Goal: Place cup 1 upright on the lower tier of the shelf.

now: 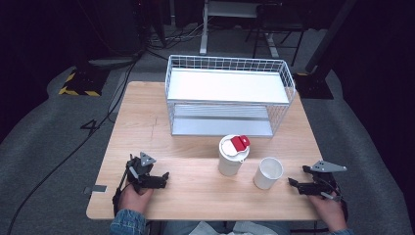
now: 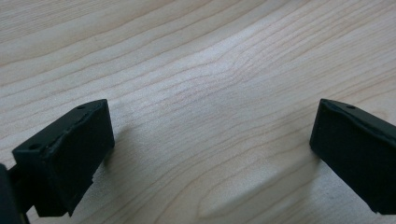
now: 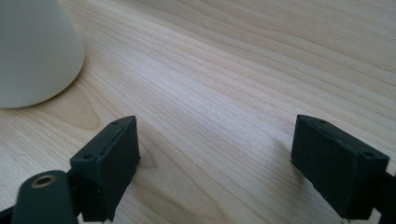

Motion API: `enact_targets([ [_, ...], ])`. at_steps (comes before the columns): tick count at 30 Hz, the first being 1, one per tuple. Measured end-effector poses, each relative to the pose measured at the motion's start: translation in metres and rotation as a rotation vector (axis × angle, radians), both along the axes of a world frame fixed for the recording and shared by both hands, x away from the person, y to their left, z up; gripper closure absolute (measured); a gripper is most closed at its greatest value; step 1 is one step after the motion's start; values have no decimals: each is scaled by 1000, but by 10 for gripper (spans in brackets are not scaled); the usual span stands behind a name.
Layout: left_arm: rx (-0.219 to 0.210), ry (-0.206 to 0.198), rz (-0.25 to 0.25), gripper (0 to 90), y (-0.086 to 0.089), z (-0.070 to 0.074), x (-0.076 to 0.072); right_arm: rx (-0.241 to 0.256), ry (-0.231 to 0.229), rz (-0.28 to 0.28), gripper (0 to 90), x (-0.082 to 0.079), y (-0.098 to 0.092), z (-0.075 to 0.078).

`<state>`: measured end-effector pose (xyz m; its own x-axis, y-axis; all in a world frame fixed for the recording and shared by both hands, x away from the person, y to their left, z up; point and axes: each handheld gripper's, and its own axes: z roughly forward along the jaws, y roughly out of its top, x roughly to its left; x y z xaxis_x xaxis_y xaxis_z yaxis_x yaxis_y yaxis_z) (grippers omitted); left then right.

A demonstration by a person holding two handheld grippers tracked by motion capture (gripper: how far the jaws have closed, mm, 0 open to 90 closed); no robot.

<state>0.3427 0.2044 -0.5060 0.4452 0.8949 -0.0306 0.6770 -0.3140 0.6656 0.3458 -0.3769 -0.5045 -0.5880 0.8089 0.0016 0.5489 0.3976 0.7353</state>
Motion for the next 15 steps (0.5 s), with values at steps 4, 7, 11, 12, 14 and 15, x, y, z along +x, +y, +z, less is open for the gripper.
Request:
enact_targets([
  [4, -1, 0, 1, 2, 0, 0, 0, 1, 0, -2, 160, 0, 0, 0],
  [7, 0, 2, -2, 2, 0, 0, 0, 0, -1, -2, 164, 0, 0, 0],
  [11, 1, 1, -5, 2, 0, 0, 1, 0, -2, -6, 167, 0, 0, 0],
  [12, 1, 1, -5, 2, 0, 0, 2, 0, -2, -7, 167, 0, 0, 0],
  [14, -2, 1, -9, 2, -1, 0, 3, 0, -2, -9, 167, 0, 0, 0],
  [15, -2, 1, -9, 2, -1, 0, 3, 0, -2, -9, 167, 0, 0, 0],
])
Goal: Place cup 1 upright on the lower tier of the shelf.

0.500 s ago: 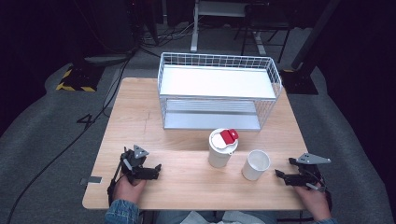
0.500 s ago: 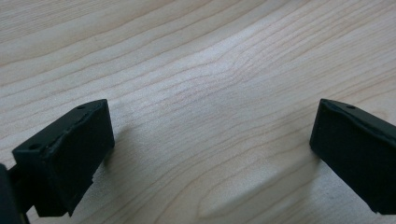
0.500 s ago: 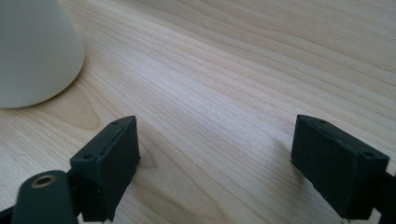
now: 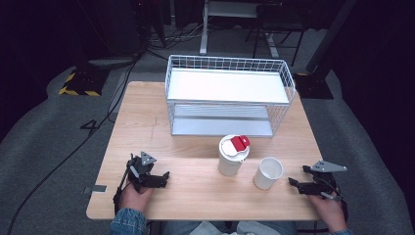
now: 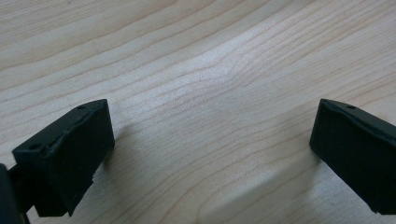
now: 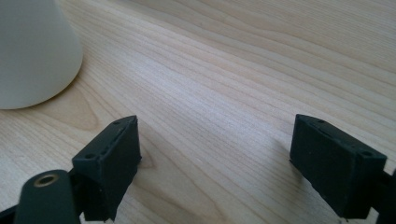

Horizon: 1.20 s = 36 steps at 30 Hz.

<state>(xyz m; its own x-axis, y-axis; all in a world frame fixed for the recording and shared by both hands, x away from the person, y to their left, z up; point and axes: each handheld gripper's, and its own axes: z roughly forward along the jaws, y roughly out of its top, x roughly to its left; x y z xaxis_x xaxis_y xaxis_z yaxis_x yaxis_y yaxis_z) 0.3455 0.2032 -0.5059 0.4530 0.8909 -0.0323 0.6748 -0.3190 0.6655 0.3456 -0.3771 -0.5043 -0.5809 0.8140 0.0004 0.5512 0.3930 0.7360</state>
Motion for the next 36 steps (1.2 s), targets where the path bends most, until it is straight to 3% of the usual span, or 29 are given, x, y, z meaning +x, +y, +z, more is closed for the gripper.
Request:
enact_targets([
  [15, 0, -2, -5, 2, -3, 0, 5, -4, -12, -11, 151, -2, -1, 2],
  [21, 1, 0, -6, 2, -3, 0, 5, 35, -30, -8, 116, -9, -1, 11],
  [23, 1, 3, -8, 2, -3, 0, 5, 45, -48, -9, 27, -14, -1, 16],
  [25, 0, 0, -5, 2, -3, 0, 5, 57, -58, -12, 1, -17, 0, 18],
  [36, 1, -1, -5, 3, -3, 0, 5, 136, -104, 23, 0, -32, 2, 34],
])
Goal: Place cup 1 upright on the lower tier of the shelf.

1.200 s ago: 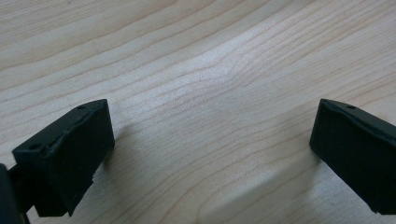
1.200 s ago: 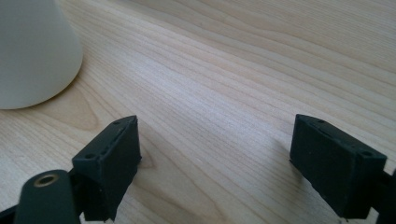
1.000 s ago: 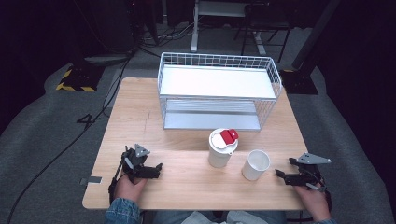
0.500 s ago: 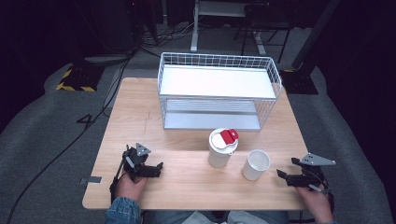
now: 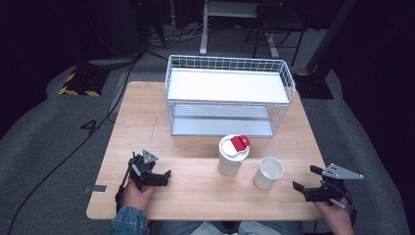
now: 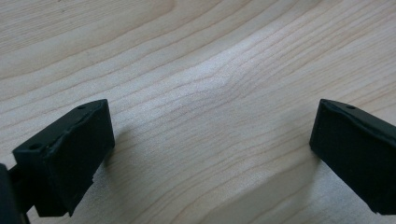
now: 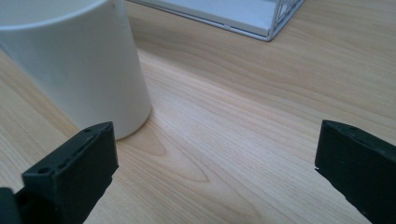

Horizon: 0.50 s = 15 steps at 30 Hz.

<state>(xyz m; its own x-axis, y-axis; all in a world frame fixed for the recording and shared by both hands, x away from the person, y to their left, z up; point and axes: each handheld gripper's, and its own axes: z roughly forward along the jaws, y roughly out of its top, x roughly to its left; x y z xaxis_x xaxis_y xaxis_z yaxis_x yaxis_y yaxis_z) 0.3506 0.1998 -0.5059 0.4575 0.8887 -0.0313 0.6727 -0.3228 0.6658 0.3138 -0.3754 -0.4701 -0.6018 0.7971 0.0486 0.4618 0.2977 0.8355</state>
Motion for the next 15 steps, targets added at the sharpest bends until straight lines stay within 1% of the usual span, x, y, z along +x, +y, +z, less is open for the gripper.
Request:
enact_targets([
  [1, 0, 1, 1, 3, 0, 0, 0, 9, -11, 11, 0, -2, 1, 3],
  [3, 0, 1, 0, 3, 0, 0, 0, 16, -20, 19, 0, -4, 2, 5],
  [6, 0, 1, 1, 3, 0, 0, 0, 22, -23, 29, 0, -7, 5, 7],
  [9, 0, 1, 0, 2, 0, 0, 0, 44, -45, 66, 0, -10, 11, 11],
  [10, 0, 1, 0, 3, 0, 0, 0, 44, -45, 66, 0, -10, 11, 11],
  [11, 0, 0, 0, 3, 0, 0, 0, 56, -55, 88, 0, -11, 15, 12],
  [12, 0, 0, 0, 3, 0, 0, 0, 56, -55, 88, 0, -11, 15, 12],
  [13, 0, 1, 1, 3, 0, 0, 0, 71, -61, 104, 0, -12, 18, 13],
  [15, 0, 1, 1, 3, 0, 0, 0, 89, -71, 120, 0, -13, 22, 14],
])
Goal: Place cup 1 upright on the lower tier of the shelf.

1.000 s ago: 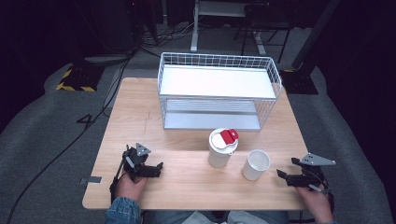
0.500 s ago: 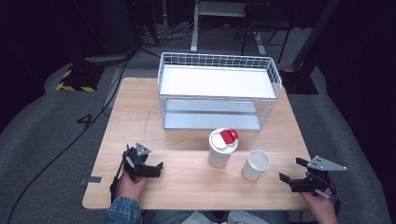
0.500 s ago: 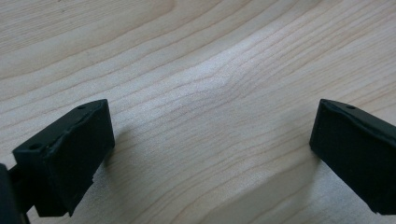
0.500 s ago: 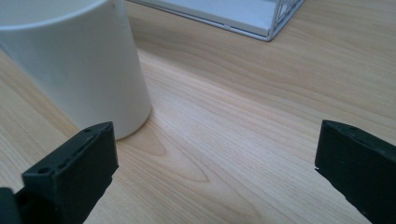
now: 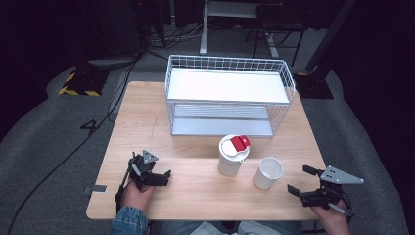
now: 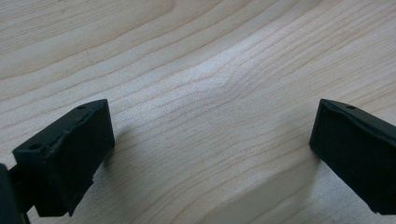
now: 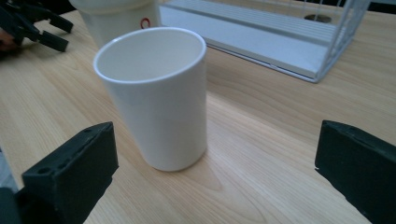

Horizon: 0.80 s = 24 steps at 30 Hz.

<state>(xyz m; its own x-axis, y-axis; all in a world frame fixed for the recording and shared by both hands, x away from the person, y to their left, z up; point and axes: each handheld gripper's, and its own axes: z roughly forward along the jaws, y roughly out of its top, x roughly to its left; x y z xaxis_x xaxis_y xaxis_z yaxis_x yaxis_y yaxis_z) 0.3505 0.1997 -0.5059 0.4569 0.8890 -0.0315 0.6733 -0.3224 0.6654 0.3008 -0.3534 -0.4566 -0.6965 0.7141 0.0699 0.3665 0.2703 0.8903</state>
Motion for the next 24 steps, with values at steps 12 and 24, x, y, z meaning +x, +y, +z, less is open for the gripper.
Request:
enact_targets([
  [12, 3, -3, 1, 6, 0, 0, 0, 23, -24, 50, 0, 3, 30, -6],
  [24, 3, -3, 0, 6, 0, 0, 0, 63, -23, 57, 0, 11, 46, -17],
])
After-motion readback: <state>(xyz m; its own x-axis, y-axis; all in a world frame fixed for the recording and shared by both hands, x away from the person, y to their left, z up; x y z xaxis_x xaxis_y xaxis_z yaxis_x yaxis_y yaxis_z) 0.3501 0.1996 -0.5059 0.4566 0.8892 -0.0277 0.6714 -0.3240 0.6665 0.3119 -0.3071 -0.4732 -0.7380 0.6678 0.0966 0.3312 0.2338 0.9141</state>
